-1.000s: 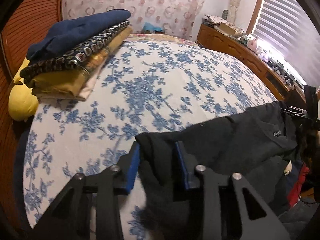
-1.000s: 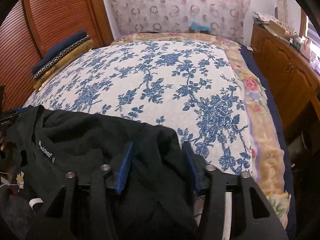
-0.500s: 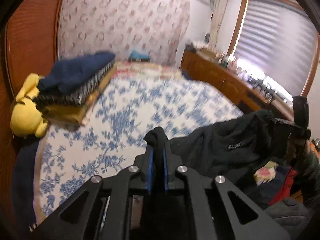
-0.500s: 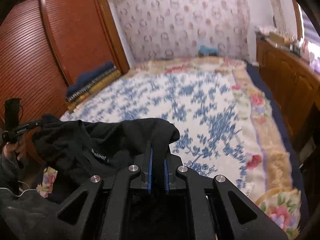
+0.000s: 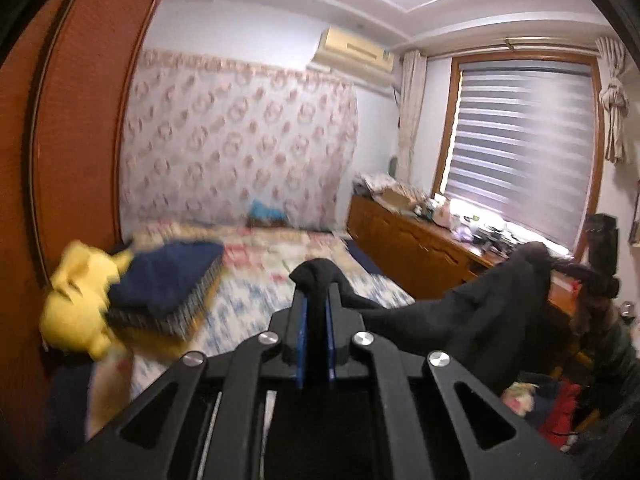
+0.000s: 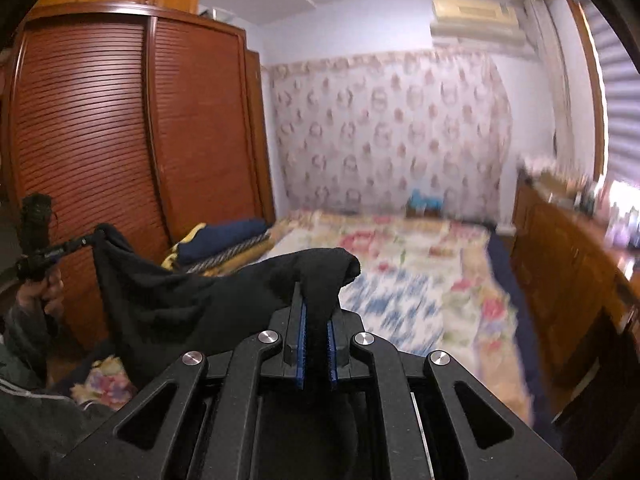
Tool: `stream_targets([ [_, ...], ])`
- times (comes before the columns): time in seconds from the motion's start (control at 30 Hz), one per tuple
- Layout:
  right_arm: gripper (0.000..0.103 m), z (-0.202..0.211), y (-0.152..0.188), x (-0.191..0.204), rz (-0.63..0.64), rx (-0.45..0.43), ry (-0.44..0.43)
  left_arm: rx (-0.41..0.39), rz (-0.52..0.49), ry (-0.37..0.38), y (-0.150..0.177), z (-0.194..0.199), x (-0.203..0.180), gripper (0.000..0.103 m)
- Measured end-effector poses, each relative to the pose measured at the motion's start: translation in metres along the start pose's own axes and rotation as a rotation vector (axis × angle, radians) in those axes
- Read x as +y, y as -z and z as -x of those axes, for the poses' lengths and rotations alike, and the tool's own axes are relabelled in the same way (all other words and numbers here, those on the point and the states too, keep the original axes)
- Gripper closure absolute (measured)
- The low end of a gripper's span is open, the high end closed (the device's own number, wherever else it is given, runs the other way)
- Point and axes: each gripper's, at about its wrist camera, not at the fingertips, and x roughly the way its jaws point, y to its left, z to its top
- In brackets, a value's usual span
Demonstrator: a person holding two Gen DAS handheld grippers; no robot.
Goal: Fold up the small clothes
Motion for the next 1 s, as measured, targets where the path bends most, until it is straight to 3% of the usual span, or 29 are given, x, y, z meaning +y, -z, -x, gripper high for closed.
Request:
stream_targets([
  [0.1,0.098,-0.01,-0.039,-0.009,0.036,-0.032,0.021,-0.042,-0.008,-0.009,-0.041,-0.021,0.01,0.099],
  [0.17,0.098,-0.027,-0.063,-0.019,0.055,-0.036,0.047,-0.066,-0.02,-0.056,-0.071,-0.048,0.022,0.099],
  [0.27,0.098,-0.077,-0.092,-0.043,0.073,-0.004,0.098,-0.039,-0.019,-0.095,-0.093,-0.108,0.047,0.097],
  [0.33,0.097,-0.129,-0.098,-0.069,0.031,0.049,0.124,0.007,-0.028,-0.121,-0.093,-0.151,0.063,0.088],
  [0.37,0.097,-0.156,-0.096,-0.08,0.019,0.079,0.146,0.049,-0.028,-0.136,-0.087,-0.184,0.076,0.084],
  [0.43,0.075,-0.207,-0.081,-0.1,0.019,0.143,0.209,0.118,-0.036,-0.145,-0.069,-0.231,0.094,0.074],
  [0.5,0.071,-0.259,-0.056,-0.12,0.011,0.244,0.293,0.225,-0.046,-0.158,-0.043,-0.271,0.103,0.073],
  [0.57,0.071,-0.29,-0.024,-0.139,-0.052,0.303,0.295,0.282,-0.045,-0.158,-0.02,-0.288,0.109,0.069],
  [0.63,0.071,-0.301,0.001,-0.148,-0.097,0.331,0.271,0.327,-0.052,-0.143,0.004,-0.294,0.109,0.061],
  [0.8,0.071,-0.299,0.047,-0.15,-0.098,0.389,0.239,0.408,-0.076,-0.141,0.05,-0.29,0.095,0.058],
  [1.0,0.069,-0.258,0.082,-0.129,-0.117,0.399,0.178,0.457,-0.081,-0.137,0.096,-0.269,0.071,0.058],
])
